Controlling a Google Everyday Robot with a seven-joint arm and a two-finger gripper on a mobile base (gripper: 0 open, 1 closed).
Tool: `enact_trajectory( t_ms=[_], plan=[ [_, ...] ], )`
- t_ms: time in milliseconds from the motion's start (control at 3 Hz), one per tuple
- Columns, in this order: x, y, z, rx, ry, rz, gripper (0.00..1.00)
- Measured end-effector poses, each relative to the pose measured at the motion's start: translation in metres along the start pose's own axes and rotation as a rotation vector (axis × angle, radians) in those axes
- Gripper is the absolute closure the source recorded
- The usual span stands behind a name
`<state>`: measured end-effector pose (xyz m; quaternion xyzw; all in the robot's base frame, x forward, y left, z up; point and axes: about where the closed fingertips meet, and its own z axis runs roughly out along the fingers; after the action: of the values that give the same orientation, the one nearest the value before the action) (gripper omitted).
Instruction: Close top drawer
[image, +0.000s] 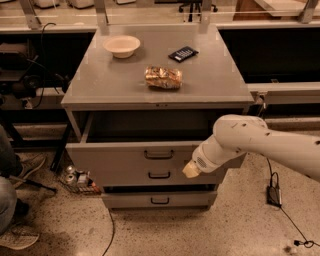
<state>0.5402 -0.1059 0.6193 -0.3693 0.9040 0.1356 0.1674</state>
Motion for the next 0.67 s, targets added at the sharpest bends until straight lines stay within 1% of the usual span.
enact_trajectory(
  t_ms=[333,667],
  plan=[
    [0.000,0.000,0.000,0.000,0.000,0.000,1.00],
    [0.003,-0.012,-0.004,0.029,-0.027,0.017,1.00]
  ],
)
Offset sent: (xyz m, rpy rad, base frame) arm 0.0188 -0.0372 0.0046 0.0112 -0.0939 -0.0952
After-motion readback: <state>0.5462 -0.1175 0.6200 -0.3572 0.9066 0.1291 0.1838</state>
